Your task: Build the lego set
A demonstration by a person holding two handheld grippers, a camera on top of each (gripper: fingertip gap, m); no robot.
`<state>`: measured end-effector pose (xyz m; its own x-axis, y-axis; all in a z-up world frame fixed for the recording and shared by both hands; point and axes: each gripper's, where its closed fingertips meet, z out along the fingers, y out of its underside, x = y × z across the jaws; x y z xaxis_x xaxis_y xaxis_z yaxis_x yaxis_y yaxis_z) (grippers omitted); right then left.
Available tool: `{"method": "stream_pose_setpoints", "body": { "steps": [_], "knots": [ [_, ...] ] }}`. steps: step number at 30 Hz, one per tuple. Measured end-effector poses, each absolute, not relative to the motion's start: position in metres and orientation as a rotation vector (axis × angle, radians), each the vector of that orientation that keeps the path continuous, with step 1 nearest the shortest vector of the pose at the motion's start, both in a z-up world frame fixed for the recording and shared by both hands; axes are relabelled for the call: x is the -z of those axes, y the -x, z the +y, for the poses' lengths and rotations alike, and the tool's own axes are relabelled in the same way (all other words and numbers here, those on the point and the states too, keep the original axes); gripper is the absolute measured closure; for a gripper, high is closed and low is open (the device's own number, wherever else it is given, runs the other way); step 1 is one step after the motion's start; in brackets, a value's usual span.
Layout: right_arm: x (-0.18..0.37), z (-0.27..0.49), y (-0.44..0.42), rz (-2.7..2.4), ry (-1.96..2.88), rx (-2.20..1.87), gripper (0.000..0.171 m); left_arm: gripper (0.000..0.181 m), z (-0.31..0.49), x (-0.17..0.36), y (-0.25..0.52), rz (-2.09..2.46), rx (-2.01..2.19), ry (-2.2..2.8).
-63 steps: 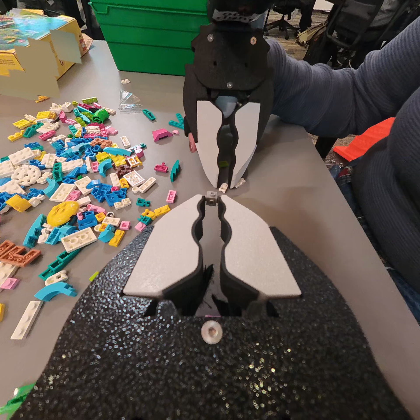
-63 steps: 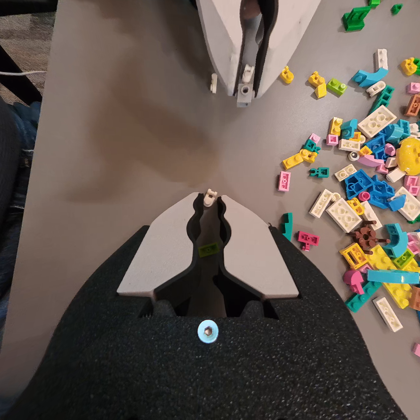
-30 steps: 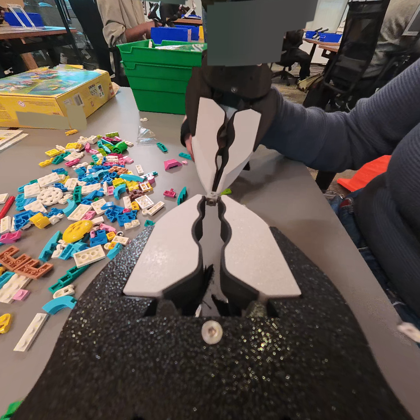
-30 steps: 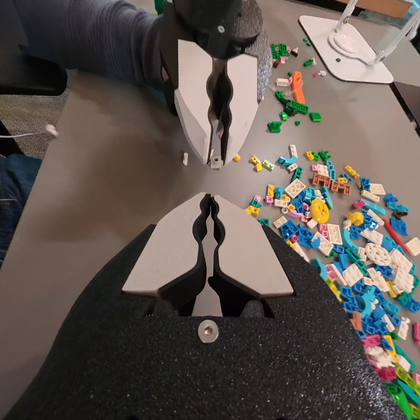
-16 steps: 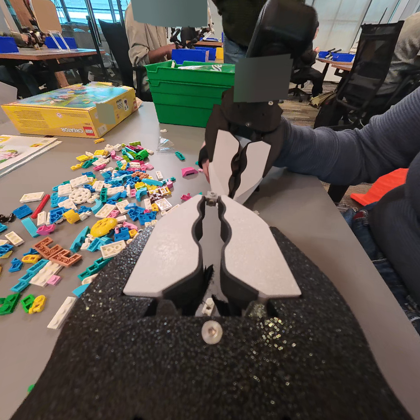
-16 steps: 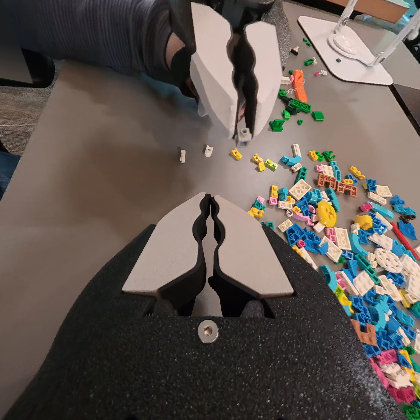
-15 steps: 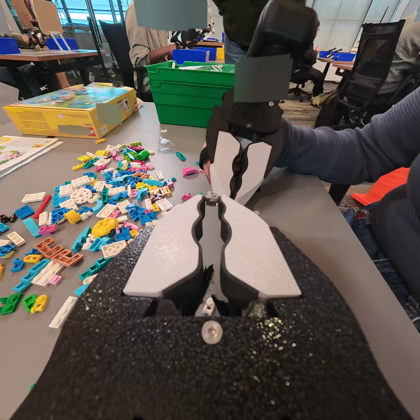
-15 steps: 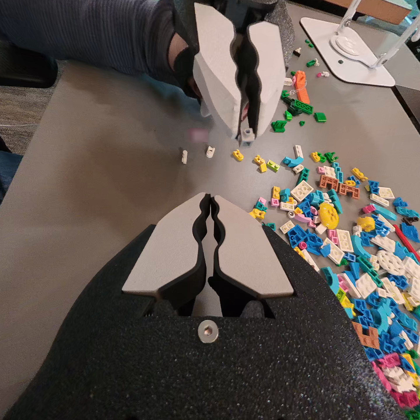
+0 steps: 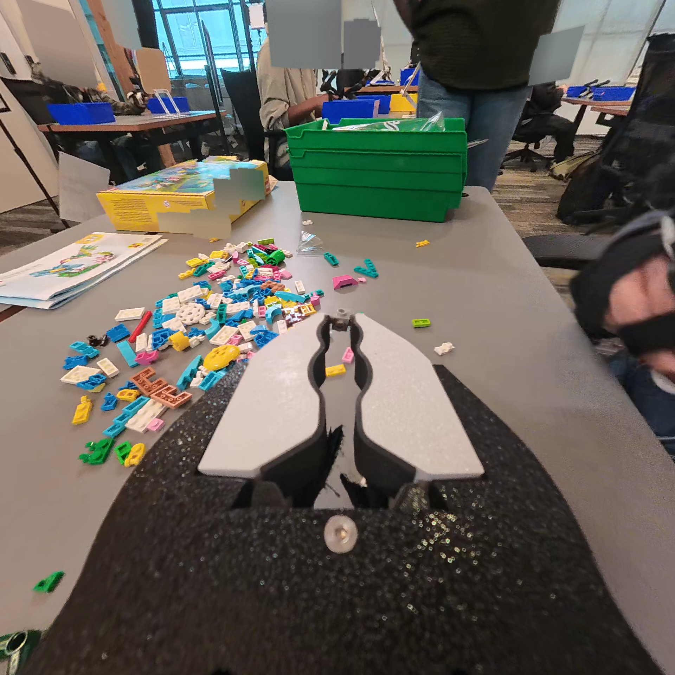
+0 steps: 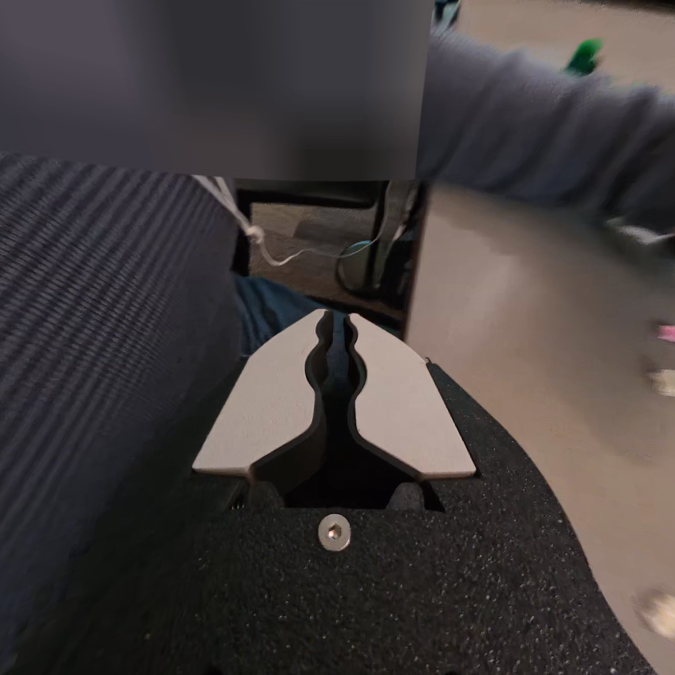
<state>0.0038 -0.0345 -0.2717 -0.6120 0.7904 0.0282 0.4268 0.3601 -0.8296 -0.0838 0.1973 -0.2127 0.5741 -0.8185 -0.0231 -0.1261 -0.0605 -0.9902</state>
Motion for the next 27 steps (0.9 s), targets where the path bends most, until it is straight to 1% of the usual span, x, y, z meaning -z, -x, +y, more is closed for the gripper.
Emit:
{"method": "stream_pose_setpoints", "body": {
  "steps": [3, 5, 8, 10, 15, 23, 27],
  "knots": [
    [0.31, -0.065, -0.014, -2.283, 1.097, -1.128, 0.165, 0.171, 0.198, 0.214, 0.084, 0.825, 0.672, 1.554],
    [0.333, -0.072, -0.013, -2.284, 1.158, -1.091, 0.157, 0.171, 0.198, 0.214, 0.083, 0.832, 0.671, 1.548],
    [0.362, -0.076, 0.001, -2.242, 1.232, -1.04, 0.15, 0.171, 0.197, 0.214, 0.081, 0.855, 0.666, 1.544],
    [0.376, -0.072, 0.014, -2.185, 1.275, -0.97, 0.144, 0.171, 0.196, 0.215, 0.079, 0.874, 0.663, 1.541],
    [0.401, -0.065, 0.037, -2.108, 1.403, -0.959, 0.134, 0.171, 0.196, 0.215, 0.077, 0.889, 0.667, 1.54],
    [0.418, -0.057, 0.052, -2.122, 1.395, -0.885, 0.149, 0.171, 0.193, 0.211, 0.075, 0.896, 0.677, 1.523],
    [0.427, -0.058, 0.053, -2.176, 1.39, -0.844, 0.147, 0.171, 0.193, 0.212, 0.074, 0.9, 0.684, 1.527]
  ]
}}
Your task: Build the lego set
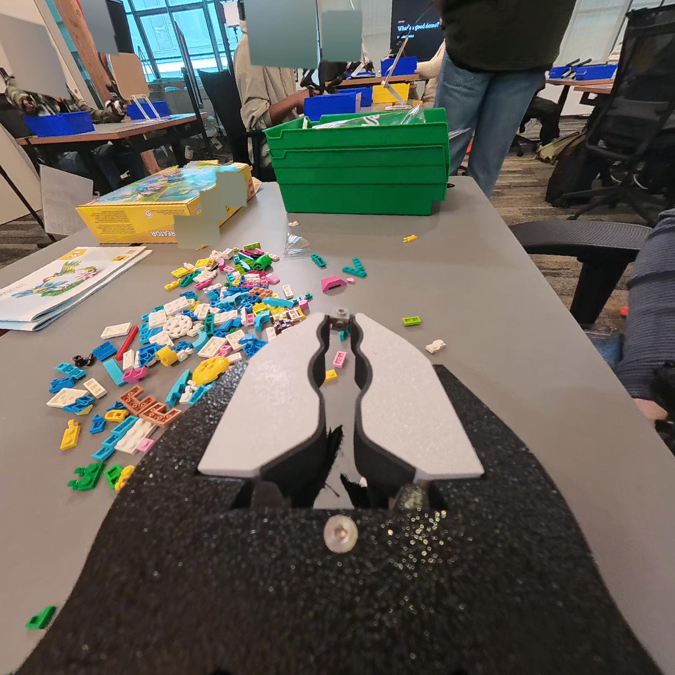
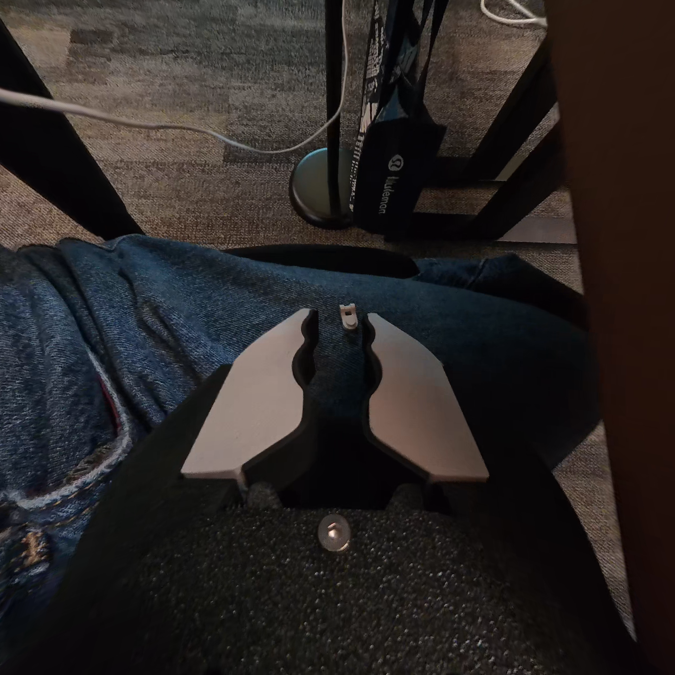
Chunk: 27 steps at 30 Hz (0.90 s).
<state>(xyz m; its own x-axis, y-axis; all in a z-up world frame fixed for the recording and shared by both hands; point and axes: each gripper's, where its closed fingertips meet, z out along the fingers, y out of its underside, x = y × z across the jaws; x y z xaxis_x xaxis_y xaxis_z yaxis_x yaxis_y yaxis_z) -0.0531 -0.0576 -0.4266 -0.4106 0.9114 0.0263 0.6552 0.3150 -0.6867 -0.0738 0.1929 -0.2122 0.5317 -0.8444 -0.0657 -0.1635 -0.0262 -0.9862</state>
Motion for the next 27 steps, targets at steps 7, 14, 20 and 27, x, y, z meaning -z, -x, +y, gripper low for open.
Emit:
{"method": "stream_pose_setpoints", "body": {
  "steps": [7, 14, 20, 27],
  "knots": [
    [0.433, -0.054, 0.055, -2.191, 1.398, -0.774, 0.159, 0.171, 0.193, 0.215, 0.073, 0.905, 0.692, 1.537],
    [0.431, -0.052, 0.055, -2.166, 1.388, -0.774, 0.163, 0.171, 0.193, 0.215, 0.074, 0.903, 0.694, 1.539],
    [0.392, -0.043, 0.026, -2.107, 1.384, -0.775, 0.163, 0.171, 0.194, 0.216, 0.075, 0.895, 0.7, 1.542],
    [0.334, -0.035, -0.014, -1.906, 1.489, -0.966, 0.162, 0.171, 0.194, 0.223, 0.07, 0.91, 0.709, 1.56]
  ]
}}
